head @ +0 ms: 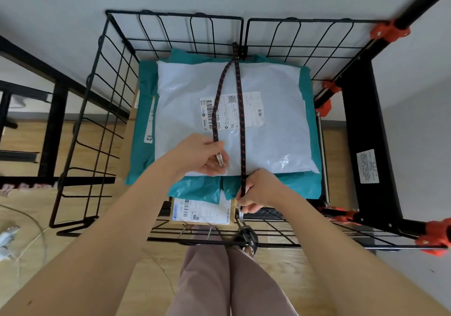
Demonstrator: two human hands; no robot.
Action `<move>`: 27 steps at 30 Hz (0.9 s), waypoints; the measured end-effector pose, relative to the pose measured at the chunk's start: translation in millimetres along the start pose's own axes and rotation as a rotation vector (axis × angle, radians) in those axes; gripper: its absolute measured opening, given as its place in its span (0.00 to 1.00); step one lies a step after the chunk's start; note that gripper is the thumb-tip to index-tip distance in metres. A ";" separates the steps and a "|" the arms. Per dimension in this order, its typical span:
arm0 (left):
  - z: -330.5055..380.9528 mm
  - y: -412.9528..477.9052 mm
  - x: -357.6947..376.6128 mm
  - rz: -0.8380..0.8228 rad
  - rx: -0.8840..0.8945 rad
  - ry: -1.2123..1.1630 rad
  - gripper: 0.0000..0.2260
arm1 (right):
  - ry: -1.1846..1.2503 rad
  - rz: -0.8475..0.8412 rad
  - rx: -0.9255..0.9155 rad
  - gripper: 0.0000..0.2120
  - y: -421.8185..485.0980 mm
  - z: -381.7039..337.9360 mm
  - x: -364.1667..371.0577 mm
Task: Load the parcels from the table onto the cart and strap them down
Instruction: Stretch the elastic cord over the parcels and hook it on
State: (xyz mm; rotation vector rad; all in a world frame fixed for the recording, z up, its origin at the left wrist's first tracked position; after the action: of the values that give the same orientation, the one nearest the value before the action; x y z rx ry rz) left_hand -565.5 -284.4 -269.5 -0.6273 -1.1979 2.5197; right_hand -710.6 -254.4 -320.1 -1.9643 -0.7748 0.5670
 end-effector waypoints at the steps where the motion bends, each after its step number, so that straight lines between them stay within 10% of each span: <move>1: 0.1 -1.0 1.2 -0.021 0.001 0.056 0.13 | -0.007 -0.001 0.002 0.06 1.1 1.5 -0.4; 17: -51.4 -13.1 18.6 0.139 0.110 0.568 0.09 | -0.066 0.048 -0.075 0.14 12.1 -10.5 9.7; 27: -37.4 -4.0 8.4 0.073 -0.014 -0.038 0.06 | -0.165 0.074 -0.072 0.10 19.5 -15.4 12.3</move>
State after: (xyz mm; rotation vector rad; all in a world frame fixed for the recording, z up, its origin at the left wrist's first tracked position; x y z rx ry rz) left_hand -554.0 -253.5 -289.6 -0.6405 -1.2285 2.5966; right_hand -686.2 -262.1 -331.0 -2.0373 -0.8370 0.7621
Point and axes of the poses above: each hand's wrist, its own y-axis towards the middle knuckle, its own x-axis out of the palm, z = x × y, the point moved 8 cm from there along y, towards the middle knuckle, and after that the axes turned 14 degrees about y, right-handed, at the moved point
